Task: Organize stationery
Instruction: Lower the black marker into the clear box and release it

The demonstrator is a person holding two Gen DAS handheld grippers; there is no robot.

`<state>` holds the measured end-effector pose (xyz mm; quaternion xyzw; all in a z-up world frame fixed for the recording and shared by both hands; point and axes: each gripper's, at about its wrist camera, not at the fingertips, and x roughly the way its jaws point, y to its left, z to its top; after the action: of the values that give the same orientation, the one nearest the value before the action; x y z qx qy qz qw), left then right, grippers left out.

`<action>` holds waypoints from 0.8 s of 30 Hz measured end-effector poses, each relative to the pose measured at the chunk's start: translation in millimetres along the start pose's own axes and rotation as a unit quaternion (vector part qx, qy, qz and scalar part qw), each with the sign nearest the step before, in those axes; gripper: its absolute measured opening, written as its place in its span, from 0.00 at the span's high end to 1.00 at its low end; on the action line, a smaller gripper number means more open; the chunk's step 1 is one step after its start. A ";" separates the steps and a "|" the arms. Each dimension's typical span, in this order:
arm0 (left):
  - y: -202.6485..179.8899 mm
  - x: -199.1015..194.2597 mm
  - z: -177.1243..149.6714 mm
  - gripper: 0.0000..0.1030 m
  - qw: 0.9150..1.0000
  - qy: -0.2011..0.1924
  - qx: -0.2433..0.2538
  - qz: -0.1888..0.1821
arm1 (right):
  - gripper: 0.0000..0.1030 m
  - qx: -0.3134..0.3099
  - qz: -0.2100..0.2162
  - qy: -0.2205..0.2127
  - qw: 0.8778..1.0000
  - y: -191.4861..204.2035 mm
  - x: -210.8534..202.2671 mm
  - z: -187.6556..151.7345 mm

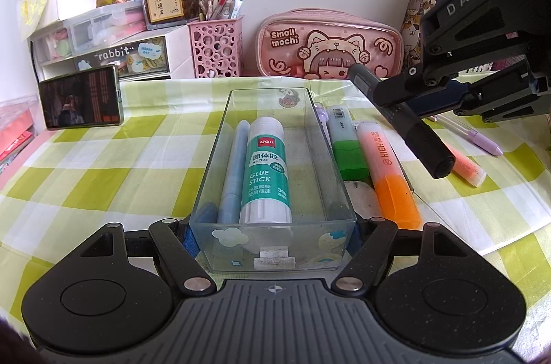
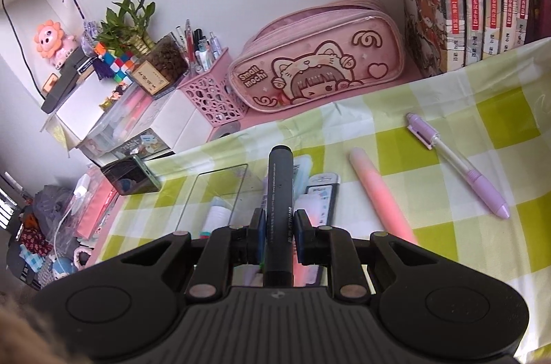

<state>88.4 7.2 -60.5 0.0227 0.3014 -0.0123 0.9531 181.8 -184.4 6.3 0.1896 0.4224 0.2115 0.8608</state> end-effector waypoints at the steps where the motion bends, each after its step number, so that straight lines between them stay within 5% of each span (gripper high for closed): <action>1: 0.0 0.0 0.0 0.29 1.000 0.000 0.000 0.000 | 0.69 -0.001 0.005 0.002 1.000 3.5 1.5 -0.5; 24: -0.3 -0.1 -0.3 0.29 1.000 0.000 0.000 0.000 | 0.69 -0.005 0.033 0.033 0.999 36.7 25.2 -9.2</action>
<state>88.1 6.9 -60.7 0.0230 0.3013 -0.0122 0.9532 180.8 -139.1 3.3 0.1920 0.4433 0.2484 0.8396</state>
